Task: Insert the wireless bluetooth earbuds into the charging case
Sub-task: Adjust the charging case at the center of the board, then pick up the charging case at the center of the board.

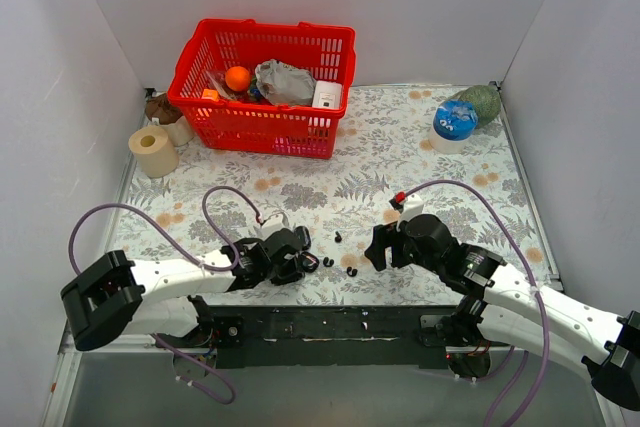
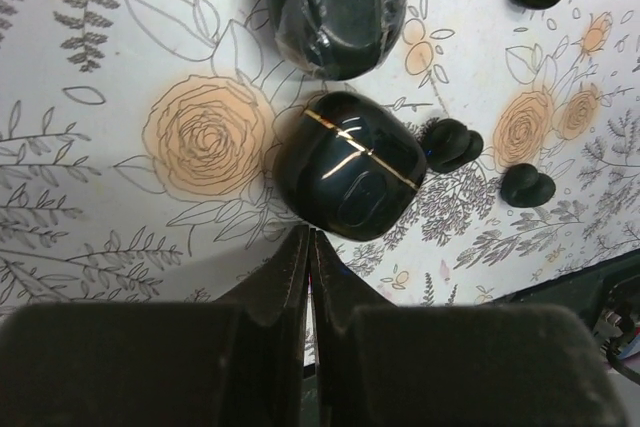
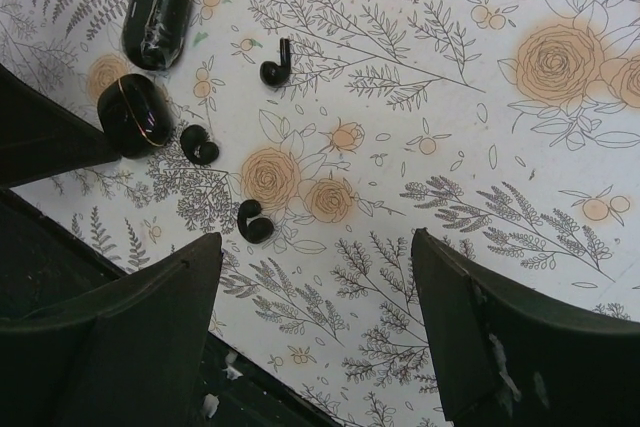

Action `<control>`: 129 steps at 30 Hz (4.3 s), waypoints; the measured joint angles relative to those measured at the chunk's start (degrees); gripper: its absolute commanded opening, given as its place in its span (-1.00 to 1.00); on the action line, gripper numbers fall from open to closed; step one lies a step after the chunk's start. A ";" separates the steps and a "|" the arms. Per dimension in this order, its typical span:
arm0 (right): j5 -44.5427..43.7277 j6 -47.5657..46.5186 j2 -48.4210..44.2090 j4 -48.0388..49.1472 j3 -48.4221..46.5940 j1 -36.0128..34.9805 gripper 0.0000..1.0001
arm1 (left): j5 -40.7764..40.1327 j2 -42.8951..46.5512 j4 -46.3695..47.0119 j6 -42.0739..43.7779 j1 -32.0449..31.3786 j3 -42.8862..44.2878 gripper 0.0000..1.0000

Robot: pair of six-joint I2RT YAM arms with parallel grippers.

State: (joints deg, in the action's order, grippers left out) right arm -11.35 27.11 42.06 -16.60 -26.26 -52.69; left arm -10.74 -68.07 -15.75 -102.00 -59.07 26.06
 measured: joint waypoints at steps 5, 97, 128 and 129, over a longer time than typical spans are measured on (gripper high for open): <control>0.02 0.17 -0.09 0.00 0.46 0.00 0.68 | -0.15 -4.37 2.21 0.13 -0.02 2.49 -0.73; 1.49 -0.33 -1.38 -1.20 0.42 -0.22 0.72 | -13.35 -21.20 -23.96 -9.66 -0.31 23.85 0.53; 1.42 -0.35 -5.35 -0.42 2.08 -0.22 0.73 | -10.08 -16.57 -19.45 4.57 -2.38 18.75 -0.24; 1.38 -0.35 -5.60 -0.46 2.23 -0.22 0.73 | -9.77 -16.57 -19.04 6.36 -2.38 18.73 -0.11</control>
State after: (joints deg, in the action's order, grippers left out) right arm -9.98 26.76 36.47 -17.06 -24.03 -52.90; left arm -20.51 -84.64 -34.79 -95.64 -61.45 44.80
